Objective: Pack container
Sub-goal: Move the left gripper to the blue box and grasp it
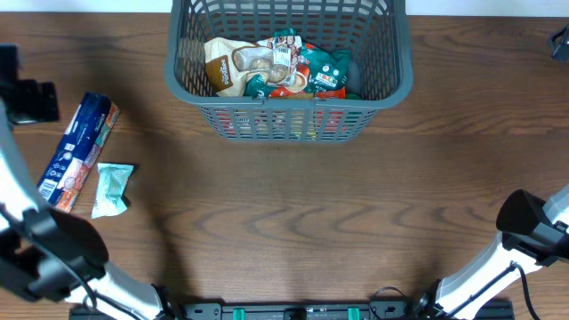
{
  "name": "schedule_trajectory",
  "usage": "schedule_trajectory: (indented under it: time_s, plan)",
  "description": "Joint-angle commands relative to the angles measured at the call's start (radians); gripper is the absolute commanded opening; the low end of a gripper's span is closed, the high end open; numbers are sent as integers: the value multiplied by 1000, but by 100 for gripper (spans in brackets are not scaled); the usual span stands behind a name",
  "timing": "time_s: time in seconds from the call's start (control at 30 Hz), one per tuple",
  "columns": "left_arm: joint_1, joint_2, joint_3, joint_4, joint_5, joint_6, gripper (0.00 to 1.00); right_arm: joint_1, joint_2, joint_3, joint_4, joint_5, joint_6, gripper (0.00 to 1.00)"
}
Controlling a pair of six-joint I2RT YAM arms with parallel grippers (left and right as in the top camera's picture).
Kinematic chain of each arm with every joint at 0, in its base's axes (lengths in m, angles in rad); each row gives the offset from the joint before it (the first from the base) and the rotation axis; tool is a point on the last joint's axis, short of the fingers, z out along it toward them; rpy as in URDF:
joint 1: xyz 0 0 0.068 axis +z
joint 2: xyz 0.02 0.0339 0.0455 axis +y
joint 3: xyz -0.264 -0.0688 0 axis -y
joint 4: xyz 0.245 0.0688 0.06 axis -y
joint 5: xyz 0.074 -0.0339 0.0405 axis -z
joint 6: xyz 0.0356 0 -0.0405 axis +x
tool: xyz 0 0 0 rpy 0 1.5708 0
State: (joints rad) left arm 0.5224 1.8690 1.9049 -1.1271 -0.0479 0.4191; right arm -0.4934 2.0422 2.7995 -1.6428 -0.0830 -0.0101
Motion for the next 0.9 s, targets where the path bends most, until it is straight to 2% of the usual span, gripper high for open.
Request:
schedule_trajectory:
  time_s: [0.0,0.33,0.47,0.87]
  plan:
    - [-3,41,-53,49,18,12,99,-4,5,-2,4,-11,13,99]
    - [-5,200,-137,82,39,216,99,-5,5,-2,50,-8,13,99]
    - [-5,234,-137,90,90,240,99,-5,5,-2,69,35,13,99]
    - [-5,315,-137,160,89,284,99,-3,5,-2,55,38,40,99]
